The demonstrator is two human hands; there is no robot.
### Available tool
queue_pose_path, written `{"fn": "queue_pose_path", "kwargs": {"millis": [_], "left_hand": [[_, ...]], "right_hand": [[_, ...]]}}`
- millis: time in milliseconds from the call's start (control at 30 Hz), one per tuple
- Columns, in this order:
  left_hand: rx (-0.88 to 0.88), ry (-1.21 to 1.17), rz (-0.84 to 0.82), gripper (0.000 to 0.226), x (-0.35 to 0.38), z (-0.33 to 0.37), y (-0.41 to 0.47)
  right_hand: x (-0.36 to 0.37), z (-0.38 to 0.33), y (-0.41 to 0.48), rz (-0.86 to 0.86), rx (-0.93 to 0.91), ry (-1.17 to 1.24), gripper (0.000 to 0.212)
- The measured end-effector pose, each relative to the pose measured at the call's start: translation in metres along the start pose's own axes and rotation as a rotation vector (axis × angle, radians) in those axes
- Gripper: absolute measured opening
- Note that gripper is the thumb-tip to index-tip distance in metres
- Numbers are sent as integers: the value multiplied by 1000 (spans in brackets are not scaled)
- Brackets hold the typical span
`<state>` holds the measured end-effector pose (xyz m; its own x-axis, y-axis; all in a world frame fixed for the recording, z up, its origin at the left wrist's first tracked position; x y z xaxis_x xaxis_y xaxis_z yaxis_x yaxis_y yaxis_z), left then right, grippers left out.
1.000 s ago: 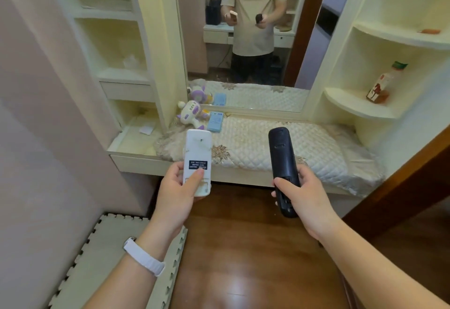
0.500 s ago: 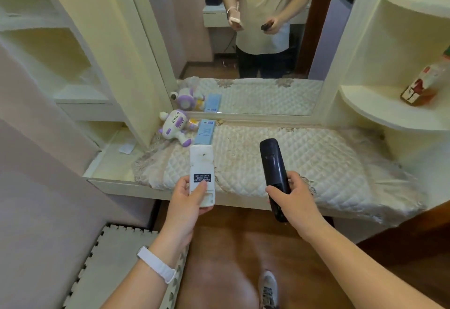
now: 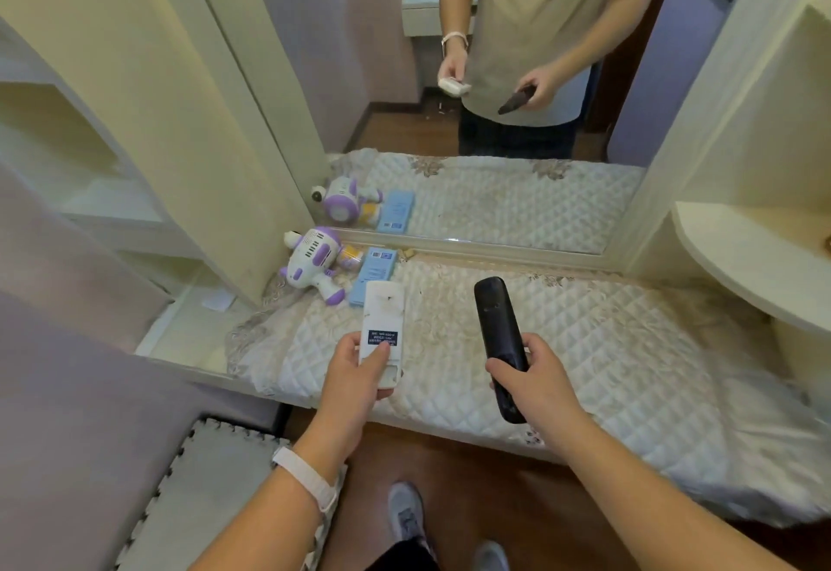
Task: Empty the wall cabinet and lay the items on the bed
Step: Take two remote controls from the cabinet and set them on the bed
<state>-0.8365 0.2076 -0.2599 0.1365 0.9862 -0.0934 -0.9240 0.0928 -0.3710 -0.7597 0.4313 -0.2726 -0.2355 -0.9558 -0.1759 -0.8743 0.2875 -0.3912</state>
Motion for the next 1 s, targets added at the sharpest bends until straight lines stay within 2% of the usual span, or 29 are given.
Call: {"fn": "queue_pose_path", "kwargs": {"millis": [233, 633, 800, 1000], "left_hand": [[-56, 63, -10, 6, 0, -12, 74], [-266, 68, -240, 15, 27, -43, 210], [-194, 261, -310, 21, 36, -47, 249], [-218, 390, -356, 22, 39, -55, 279]], "right_hand": [[13, 4, 58, 17, 76, -50, 23], [47, 9, 162, 81, 293, -186, 23], [69, 7, 204, 113, 335, -247, 24], [86, 8, 242, 112, 364, -286, 21]]}}
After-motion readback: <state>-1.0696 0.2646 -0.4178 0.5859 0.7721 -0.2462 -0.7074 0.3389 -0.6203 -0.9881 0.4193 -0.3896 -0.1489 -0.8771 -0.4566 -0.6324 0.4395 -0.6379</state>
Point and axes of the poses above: each hand's wrist, its own y-axis towards the middle knuckle, its own x-axis out of the palm, z = x × y, the point moved 4 cm from there along y, towards the middle knuckle, and after that the axes turned 4 degrees about -z, right-handed, at the moved point
